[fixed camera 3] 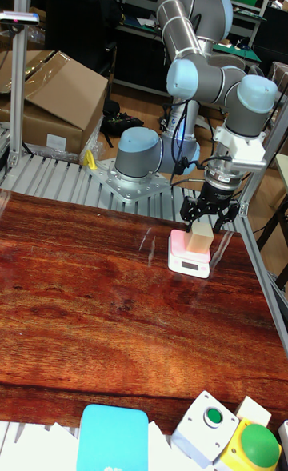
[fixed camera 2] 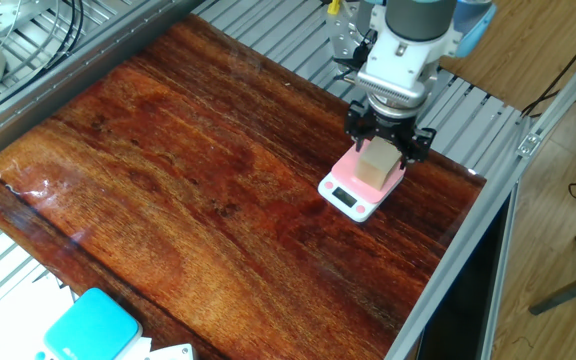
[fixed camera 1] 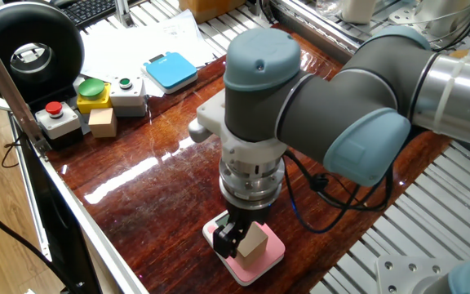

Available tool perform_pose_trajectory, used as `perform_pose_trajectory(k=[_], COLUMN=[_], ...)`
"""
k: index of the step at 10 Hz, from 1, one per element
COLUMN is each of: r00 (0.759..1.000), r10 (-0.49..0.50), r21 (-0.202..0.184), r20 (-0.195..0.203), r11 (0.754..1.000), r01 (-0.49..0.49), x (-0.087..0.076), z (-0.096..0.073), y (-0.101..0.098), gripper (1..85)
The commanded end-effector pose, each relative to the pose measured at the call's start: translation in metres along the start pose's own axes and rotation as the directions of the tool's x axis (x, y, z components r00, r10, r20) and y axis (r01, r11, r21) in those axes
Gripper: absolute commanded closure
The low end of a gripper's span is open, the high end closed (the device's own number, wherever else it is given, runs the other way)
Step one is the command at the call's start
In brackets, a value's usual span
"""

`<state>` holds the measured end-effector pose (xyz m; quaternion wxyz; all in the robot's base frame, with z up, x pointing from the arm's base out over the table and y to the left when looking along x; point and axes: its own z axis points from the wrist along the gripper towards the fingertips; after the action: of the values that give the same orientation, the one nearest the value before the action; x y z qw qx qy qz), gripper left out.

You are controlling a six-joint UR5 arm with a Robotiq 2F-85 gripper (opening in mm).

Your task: Remove the object from the scale

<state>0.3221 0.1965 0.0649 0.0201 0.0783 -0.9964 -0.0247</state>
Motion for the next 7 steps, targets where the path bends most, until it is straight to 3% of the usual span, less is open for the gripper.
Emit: perform_pose_trajectory(k=[1, 2, 4, 7], r00=[1.000, 0.996, 0.996, 0.992], r10=[0.029, 0.071, 0.075, 0.115], r21=[-0.014, -0.013, -0.013, -0.015], r20=[0.007, 0.052, 0.055, 0.056], r11=[0.999, 0.997, 0.997, 0.993], r01=[-0.029, -0.070, -0.074, -0.114], x=[-0.004, -0.017, -0.017, -0.019], z=[0.002, 0.002, -0.001, -0.018], y=[0.004, 0.003, 0.004, 0.008], gripper=[21.0, 46.0, 51.7, 73.0])
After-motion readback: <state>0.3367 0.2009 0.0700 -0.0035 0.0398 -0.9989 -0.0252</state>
